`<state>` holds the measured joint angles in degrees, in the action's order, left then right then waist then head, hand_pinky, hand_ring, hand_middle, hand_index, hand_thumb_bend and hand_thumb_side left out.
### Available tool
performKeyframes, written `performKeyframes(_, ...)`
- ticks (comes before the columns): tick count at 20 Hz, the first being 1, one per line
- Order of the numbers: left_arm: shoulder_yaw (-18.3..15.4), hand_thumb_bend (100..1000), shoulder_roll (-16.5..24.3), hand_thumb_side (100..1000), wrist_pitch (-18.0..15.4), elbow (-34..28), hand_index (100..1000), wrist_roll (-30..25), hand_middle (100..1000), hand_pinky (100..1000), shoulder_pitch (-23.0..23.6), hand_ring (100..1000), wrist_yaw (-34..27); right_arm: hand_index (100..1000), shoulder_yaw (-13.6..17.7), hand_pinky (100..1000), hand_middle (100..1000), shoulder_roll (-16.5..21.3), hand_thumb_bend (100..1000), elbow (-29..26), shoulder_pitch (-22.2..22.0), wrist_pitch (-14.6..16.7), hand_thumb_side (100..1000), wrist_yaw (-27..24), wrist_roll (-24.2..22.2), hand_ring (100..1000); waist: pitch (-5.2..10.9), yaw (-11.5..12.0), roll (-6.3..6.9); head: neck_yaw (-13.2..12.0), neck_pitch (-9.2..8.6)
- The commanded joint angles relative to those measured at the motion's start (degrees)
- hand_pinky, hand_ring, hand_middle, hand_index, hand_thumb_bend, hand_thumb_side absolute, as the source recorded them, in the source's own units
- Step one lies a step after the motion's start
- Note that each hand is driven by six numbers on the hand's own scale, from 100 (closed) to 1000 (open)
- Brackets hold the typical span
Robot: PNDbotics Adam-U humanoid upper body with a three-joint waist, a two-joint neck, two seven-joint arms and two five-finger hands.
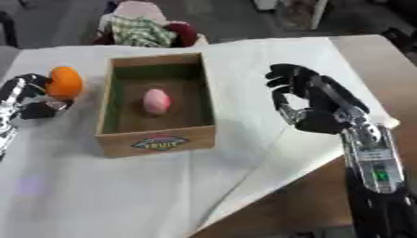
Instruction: Pick up objects on the table and place them in the box.
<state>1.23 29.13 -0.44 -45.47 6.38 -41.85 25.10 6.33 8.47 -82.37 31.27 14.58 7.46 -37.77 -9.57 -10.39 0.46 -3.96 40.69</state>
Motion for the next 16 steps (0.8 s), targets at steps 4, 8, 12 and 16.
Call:
performKeyframes(4,-0.1,100,0.4,244,0.8,-0.6,527,4.9,422,706,-1.2,522,0.8,904,0.1,787,796,0.6,100,-0.5,1.0,0.1,244,0.2,0.0,817,0.69,0.0,0.07,-0.1,-0.75)
performKeyframes(8,-0.2,100,0.4,245,0.2,-1.4,484,8.0,382,694,-1.0,496,-1.5,904,0.2,787,796,0.5,100,-0.5,1.0,0.1,245,0.2,0.0,817,0.81,0.2,-0.07,0.0,-0.74)
performKeyframes(12,0.1,100,0.8,247,-0.6,-3.8,472,9.4,370,693,-0.9,488,-4.7,904,0.2,788,796,0.3,100,-0.6,1.0,0.2,247,0.2,0.0,817,0.95,0.6,-0.22,0.0,-0.7)
performKeyframes(16,0.2,100,1.7,252,-1.1,-8.3,469,9.4,367,693,-0.8,486,-8.2,904,0.2,788,796,0.2,100,-0.7,0.9,0.1,250,0.3,0.1,817,1.1,0.9,-0.19,0.2,-0.67)
